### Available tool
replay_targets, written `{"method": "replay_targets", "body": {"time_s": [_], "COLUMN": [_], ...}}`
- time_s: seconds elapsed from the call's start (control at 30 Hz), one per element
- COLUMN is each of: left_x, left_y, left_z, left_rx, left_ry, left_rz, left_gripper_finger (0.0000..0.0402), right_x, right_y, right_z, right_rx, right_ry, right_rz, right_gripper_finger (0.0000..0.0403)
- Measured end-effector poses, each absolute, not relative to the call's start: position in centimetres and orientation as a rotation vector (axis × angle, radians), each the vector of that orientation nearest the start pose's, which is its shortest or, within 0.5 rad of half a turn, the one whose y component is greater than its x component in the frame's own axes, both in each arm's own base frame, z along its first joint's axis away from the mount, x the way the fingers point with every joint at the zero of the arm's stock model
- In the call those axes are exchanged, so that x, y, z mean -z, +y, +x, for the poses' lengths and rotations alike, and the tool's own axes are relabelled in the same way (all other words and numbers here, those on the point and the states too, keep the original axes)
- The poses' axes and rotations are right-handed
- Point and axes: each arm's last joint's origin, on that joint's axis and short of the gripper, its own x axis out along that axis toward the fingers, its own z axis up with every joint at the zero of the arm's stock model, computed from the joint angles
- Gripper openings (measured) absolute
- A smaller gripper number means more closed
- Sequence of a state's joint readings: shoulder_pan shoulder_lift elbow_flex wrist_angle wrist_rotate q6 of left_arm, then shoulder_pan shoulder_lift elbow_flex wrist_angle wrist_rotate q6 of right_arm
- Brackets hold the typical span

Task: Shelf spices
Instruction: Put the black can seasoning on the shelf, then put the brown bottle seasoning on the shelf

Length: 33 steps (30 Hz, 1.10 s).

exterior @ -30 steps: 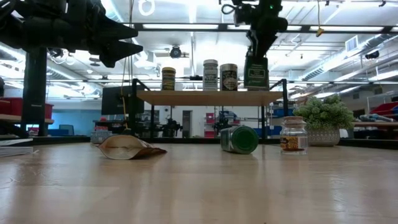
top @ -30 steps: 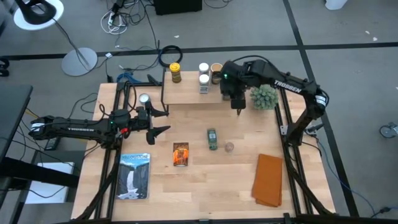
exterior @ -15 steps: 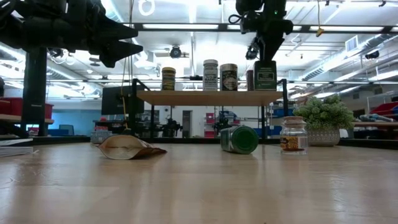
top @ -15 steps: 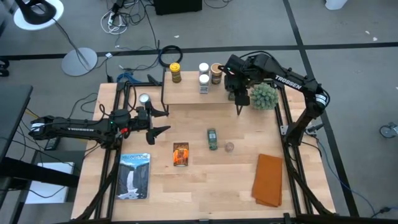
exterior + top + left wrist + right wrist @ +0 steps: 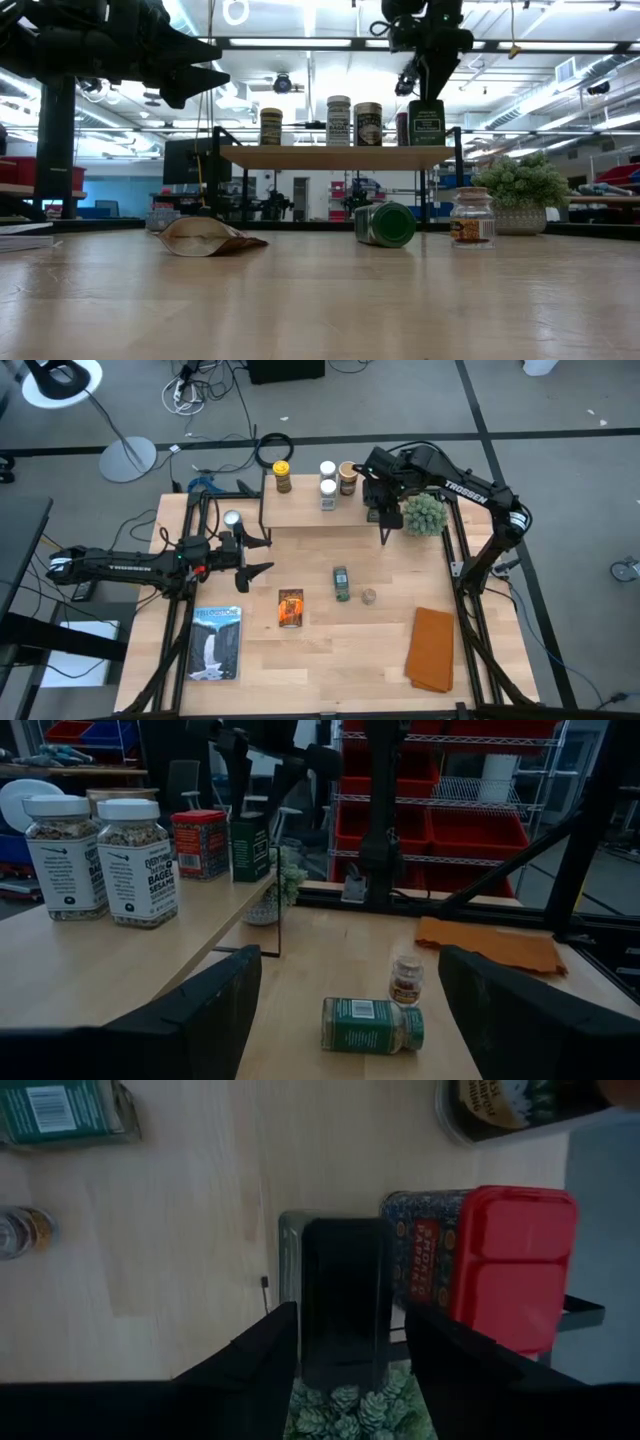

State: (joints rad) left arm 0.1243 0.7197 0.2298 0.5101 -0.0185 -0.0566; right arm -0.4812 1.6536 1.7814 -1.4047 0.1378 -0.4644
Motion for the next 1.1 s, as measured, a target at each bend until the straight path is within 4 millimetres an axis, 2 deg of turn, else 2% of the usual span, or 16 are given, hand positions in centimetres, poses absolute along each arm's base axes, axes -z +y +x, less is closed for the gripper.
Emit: {"method": "replay_targets", "body": {"time_s": [0.2,0.37,0.53,0.8,1.1], "left_x": [-21.7,-21.7,-21.7,-21.7,-21.7], "left_y": [2.1,2.1,2.1,2.1,2.1], "left_z": [16.1,16.1,16.1,16.1,16.1], "left_rx": [-0.143,-0.143,-0.142,-0.142,-0.142], "left_ry": [-0.024,-0.024,-0.024,-0.024,-0.024], "left_rz": [-0.055,-0.056,-0.055,-0.055,-0.055], "left_gripper_finger": [0.0309,0.0309,0.0309,0.0309,0.0309], "right_x": [-38.5,-40.2,-41.3,-43.8,-44.4], "right_y": [-14.1,-13.5,-12.3,-7.5,-1.1], "right_z": [26.3,25.3,24.3,22.6,22.8], "right_rx": [0.265,0.322,0.388,0.369,0.271], "right_ry": [1.3,1.301,1.283,1.149,1.086], "right_rz": [-0.156,-0.065,0.019,0.048,0.047], "right_gripper_finger": [0.0187,0.0184,0.0152,0.0014,0.0017]}}
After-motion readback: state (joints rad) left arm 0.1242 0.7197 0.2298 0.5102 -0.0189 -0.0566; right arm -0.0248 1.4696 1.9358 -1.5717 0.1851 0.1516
